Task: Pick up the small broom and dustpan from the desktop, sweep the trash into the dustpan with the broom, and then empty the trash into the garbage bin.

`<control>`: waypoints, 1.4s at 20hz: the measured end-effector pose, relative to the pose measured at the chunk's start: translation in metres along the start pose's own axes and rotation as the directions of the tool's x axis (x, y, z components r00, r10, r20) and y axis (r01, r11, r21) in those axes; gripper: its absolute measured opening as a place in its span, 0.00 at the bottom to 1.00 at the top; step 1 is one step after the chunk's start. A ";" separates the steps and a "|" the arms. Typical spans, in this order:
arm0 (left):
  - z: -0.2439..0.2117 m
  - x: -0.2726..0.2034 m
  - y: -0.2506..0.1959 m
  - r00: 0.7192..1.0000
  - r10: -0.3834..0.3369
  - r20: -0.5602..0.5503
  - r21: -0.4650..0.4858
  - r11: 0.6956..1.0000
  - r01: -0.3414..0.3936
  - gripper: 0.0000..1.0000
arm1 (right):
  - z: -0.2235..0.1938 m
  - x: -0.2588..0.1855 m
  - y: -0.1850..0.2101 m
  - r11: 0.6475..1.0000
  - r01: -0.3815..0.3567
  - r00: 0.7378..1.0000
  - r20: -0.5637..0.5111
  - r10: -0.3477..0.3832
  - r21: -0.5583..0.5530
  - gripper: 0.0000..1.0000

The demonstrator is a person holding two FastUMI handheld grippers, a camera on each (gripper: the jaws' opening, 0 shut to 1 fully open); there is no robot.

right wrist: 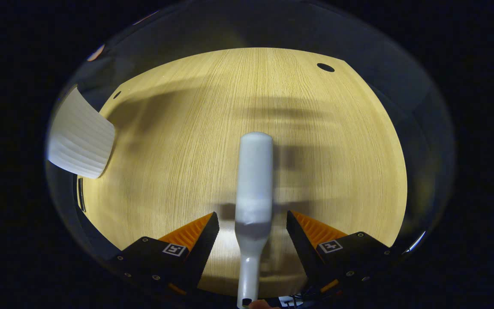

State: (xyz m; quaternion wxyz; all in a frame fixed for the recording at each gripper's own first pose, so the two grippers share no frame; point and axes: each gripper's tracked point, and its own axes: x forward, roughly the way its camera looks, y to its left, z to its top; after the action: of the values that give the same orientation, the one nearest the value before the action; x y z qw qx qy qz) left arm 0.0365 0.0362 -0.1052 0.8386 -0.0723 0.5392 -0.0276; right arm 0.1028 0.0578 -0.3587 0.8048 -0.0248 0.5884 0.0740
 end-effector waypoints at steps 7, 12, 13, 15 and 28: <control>-0.022 -0.014 0.135 0.916 0.379 -0.132 0.082 0.925 -0.371 0.32 | 0.002 0.000 0.002 1.000 -0.018 1.000 0.004 0.018 0.005 0.96; -0.031 -0.033 0.181 0.780 0.589 -0.209 0.318 0.796 -0.516 0.31 | 0.000 0.000 0.001 1.000 -0.013 1.000 0.005 0.013 -0.010 0.96; -0.032 -0.036 0.181 0.762 0.612 -0.210 0.363 0.773 -0.521 0.31 | 0.000 0.000 0.000 1.000 -0.011 1.000 0.005 0.011 -0.014 0.96; -0.031 -0.041 0.184 0.713 0.678 -0.180 0.492 0.690 -0.531 0.32 | 0.001 -0.001 -0.001 1.000 -0.005 1.000 0.011 0.006 -0.016 0.96; -0.001 -0.052 0.190 0.499 0.843 0.199 0.799 0.155 -0.580 0.31 | -0.002 -0.005 -0.001 1.000 -0.013 1.000 0.018 0.013 -0.003 0.96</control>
State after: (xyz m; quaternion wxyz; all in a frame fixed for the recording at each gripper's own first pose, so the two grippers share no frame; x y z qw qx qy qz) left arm 0.0077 0.2301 -0.0872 0.5897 0.5774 0.5492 0.1315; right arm 0.0996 0.0557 -0.3544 0.8095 -0.0214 0.5812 0.0800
